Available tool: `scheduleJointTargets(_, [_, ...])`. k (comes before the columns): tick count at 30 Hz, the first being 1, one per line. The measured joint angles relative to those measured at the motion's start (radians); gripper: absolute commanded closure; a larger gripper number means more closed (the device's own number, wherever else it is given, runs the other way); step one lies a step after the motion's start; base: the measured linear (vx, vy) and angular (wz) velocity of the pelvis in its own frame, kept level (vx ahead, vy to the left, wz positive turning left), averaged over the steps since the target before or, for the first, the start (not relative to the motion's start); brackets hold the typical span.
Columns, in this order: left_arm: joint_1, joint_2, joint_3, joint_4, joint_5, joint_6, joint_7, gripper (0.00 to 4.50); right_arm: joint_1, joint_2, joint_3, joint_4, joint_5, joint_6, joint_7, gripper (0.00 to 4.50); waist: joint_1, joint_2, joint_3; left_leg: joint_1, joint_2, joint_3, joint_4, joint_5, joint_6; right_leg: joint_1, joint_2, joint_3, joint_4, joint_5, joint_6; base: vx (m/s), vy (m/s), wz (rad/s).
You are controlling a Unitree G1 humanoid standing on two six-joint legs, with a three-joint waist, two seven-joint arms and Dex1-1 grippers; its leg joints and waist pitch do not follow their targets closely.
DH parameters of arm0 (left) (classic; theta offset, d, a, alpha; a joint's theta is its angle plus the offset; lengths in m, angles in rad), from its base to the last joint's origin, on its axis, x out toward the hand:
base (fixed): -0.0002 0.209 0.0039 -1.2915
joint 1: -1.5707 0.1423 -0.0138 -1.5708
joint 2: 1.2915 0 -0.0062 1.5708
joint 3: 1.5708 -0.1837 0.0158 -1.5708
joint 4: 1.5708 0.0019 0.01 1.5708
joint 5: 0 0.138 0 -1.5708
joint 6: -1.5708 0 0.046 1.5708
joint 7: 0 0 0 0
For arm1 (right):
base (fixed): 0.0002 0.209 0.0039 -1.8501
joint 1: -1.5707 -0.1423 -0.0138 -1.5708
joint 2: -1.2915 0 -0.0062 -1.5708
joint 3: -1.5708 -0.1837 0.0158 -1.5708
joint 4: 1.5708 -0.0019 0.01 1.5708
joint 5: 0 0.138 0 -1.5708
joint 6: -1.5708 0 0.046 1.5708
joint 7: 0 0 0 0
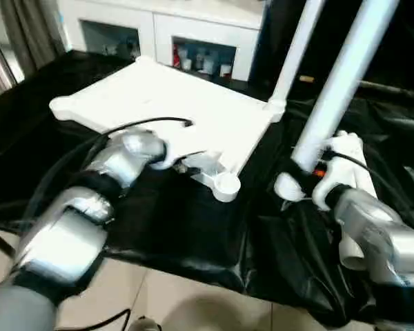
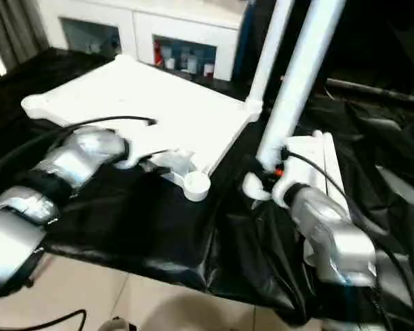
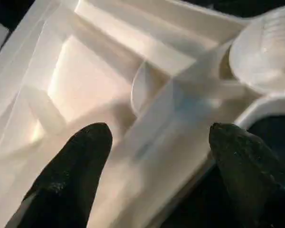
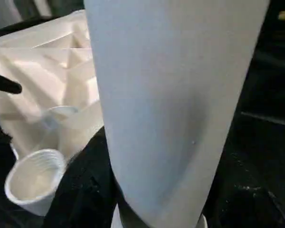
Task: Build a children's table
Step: Rotate table base
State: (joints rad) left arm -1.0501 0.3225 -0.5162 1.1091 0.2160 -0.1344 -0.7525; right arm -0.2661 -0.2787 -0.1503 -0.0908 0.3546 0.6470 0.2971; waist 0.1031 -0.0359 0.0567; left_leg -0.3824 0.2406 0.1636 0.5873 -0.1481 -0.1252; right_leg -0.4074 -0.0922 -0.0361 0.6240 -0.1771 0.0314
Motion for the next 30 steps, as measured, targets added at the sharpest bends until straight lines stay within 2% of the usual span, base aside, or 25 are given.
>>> scheduleJointTargets(5, [-0.026,-0.046,0.029,0.105,0.005,-0.02,0.016,0.71,0.031,-0.006,0.0,-0.043,0.001,0.028,-0.011,2.58,-0.018,0.012,0.0,0.0,0.0,0.0,0.001,0.0,0.0,0.0,0.0,0.0,-0.001,0.002,-0.002,0.0,0.0,0.0])
scheduleJointTargets(10, [-0.047,-0.078,0.047,0.155,0.0,0.011,-0.006,0.71,0.024,-0.008,0.001,-0.053,0.004,0.029,-0.013,2.58,-0.016,0.027,-0.005,0.0,0.0,0.0,0.0,0.0,0.001,0.0,0.0,0.0,-0.001,0.002,-0.003,0.0,0.0,0.0])
scheduleJointTargets(13, [-0.062,-0.079,0.047,0.175,0.016,0.03,-0.037,0.71,0.013,-0.014,0.0,-0.053,0.004,0.029,-0.012,2.58,-0.016,0.03,-0.008,0.0,0.0,0.0,0.0,0.0,0.001,0.0,0.0,0.0,-0.001,0.002,-0.003,0.0,0.0,0.0])
scheduleJointTargets(18, [-0.09,-0.075,0.052,0.192,0.026,0.088,-0.157,0.71,-0.017,-0.023,0.001,-0.041,0.0,0.027,-0.003,2.58,-0.018,0.031,-0.009,0.002,0.0,0.001,0.0,-0.001,0.001,0.002,0.0,0.0,-0.003,0.002,-0.002,0.0,0.0,0.0])
scheduleJointTargets(25, [-0.083,-0.092,0.117,0.19,-0.047,0.175,-0.431,0.71,-0.054,-0.053,0.009,0.016,-0.005,0.005,0.037,2.58,-0.011,0.03,-0.008,0.002,0.0,0.003,-0.001,-0.003,0.005,0.004,-0.001,0.0,-0.009,0.002,-0.003,0.0,0.0,0.0])
scheduleJointTargets(30, [-0.062,-0.111,0.138,0.165,-0.071,0.179,-0.484,0.71,-0.054,-0.06,0.024,0.035,-0.012,0.002,0.062,2.58,-0.002,0.028,-0.007,-0.002,0.0,0.004,-0.001,0.001,0.012,0.003,-0.002,-0.001,-0.012,0.002,-0.003,0.0,0.0,0.0])
